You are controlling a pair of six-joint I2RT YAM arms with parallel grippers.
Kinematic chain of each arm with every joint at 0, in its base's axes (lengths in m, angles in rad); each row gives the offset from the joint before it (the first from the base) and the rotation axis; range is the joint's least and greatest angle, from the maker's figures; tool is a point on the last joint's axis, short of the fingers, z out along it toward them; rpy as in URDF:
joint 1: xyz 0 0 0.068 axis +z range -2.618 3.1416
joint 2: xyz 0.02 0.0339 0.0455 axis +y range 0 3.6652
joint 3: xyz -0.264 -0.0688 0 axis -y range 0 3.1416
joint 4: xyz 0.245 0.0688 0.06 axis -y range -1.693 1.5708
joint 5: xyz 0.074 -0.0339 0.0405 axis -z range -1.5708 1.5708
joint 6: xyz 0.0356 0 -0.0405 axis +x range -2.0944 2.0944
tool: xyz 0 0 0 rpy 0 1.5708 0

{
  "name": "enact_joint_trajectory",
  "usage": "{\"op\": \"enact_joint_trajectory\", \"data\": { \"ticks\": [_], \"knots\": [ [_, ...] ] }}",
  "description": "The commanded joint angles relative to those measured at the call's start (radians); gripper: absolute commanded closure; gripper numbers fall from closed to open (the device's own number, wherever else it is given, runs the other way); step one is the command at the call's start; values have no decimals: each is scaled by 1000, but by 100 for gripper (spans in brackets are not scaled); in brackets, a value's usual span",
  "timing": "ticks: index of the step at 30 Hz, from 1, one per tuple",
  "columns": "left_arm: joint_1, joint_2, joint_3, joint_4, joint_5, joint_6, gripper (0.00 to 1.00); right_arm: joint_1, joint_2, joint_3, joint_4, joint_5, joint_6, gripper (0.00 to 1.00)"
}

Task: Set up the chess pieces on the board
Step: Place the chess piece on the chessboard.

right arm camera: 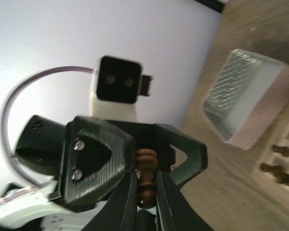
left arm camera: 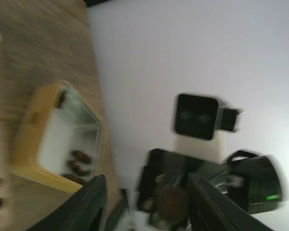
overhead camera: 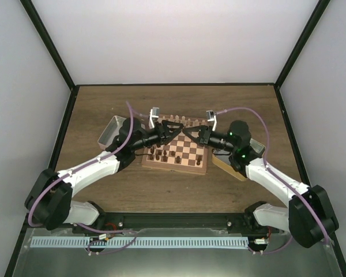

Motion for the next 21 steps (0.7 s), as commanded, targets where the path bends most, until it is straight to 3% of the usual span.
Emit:
{"op": "enact_joint_trajectory", "data": {
  "ticks": [1, 4, 7, 15, 21],
  "knots": [
    [10, -84, 0, -299, -150, 223, 49, 10, -6, 163, -485, 77, -246, 96],
    [32, -158, 20, -536, -323, 380, 44, 10, 77, 294, -844, 180, -458, 96],
    [48, -239, 55, -713, -504, 516, 39, 11, 167, 388, -1071, 294, -597, 98],
    [57, -375, 148, -915, -817, 798, 32, 17, 381, 623, -1356, 438, -765, 97],
    [58, -430, 117, -908, -910, 873, 31, 44, 525, 722, -1437, 431, -810, 97]
  ]
}}
